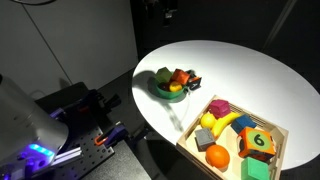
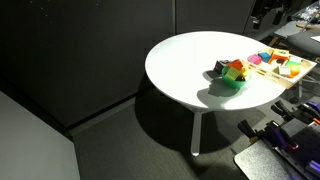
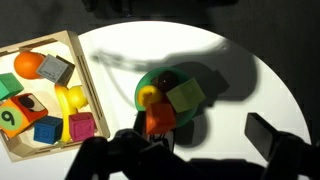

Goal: Move the orange block from the bowl to the table

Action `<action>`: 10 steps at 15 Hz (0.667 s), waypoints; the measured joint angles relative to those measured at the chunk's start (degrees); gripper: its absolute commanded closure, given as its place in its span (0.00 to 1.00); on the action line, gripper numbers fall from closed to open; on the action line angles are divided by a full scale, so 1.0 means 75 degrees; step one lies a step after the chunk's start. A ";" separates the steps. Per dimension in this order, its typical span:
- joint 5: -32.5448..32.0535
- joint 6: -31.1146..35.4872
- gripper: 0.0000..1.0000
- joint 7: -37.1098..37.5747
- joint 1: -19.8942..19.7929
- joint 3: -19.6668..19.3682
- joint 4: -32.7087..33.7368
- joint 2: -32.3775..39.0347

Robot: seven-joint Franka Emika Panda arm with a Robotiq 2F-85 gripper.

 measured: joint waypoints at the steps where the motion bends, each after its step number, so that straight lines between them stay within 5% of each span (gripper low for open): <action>1: 0.0000 0.0022 0.00 0.0000 -0.0025 -0.0034 0.0018 0.0059; 10: 0.0090 0.1652 0.00 0.0009 -0.0172 -0.0348 0.0078 0.1029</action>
